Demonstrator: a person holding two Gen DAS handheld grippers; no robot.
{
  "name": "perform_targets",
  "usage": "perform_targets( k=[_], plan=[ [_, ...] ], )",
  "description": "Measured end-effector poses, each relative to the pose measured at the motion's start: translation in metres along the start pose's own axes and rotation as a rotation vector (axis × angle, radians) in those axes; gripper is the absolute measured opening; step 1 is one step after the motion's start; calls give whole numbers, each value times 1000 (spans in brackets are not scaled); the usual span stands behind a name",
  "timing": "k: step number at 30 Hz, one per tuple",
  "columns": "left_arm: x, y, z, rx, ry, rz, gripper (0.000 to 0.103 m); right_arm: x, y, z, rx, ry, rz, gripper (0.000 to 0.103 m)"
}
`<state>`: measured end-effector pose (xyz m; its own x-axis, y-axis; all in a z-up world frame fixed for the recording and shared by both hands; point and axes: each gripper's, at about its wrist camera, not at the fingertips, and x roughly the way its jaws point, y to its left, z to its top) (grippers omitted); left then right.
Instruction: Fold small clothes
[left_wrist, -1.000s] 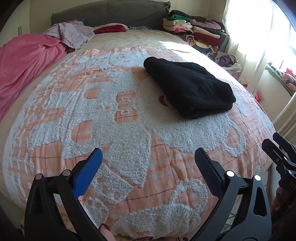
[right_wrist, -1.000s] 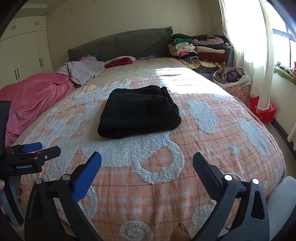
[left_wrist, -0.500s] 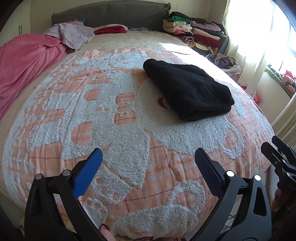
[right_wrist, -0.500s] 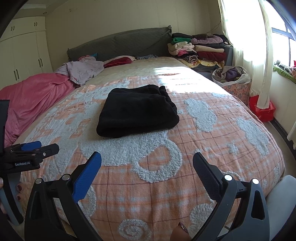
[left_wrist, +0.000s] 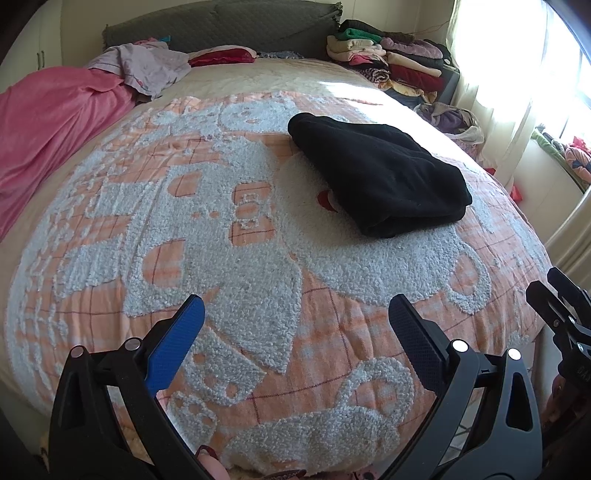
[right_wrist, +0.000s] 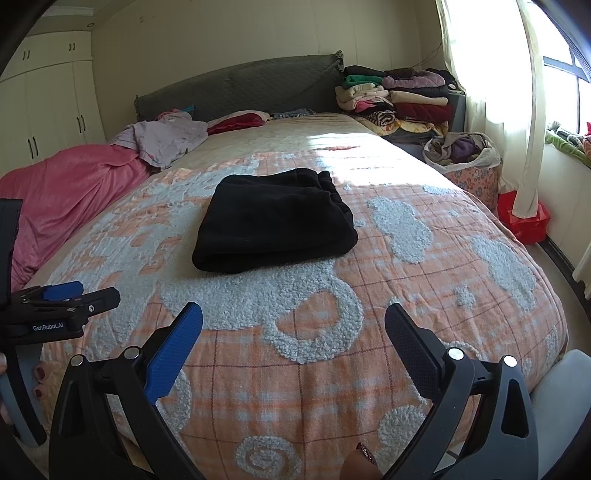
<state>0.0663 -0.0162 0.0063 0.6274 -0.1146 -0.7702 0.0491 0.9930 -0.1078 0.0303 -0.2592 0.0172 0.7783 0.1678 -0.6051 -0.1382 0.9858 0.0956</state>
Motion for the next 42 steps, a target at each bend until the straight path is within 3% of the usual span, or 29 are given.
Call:
perform_targets(
  k=[33,38,42],
  plan=[
    [-4,0,-2,25,-10,28,93,-1,-2,-4,-3,3,-34,98],
    [4,14,-7,13,13,98,94,-5,-27,-10,80,10,-115,98],
    [11,74,-3,-87,37,149,94,-20,-97,-22,232,14,-286,98]
  ],
)
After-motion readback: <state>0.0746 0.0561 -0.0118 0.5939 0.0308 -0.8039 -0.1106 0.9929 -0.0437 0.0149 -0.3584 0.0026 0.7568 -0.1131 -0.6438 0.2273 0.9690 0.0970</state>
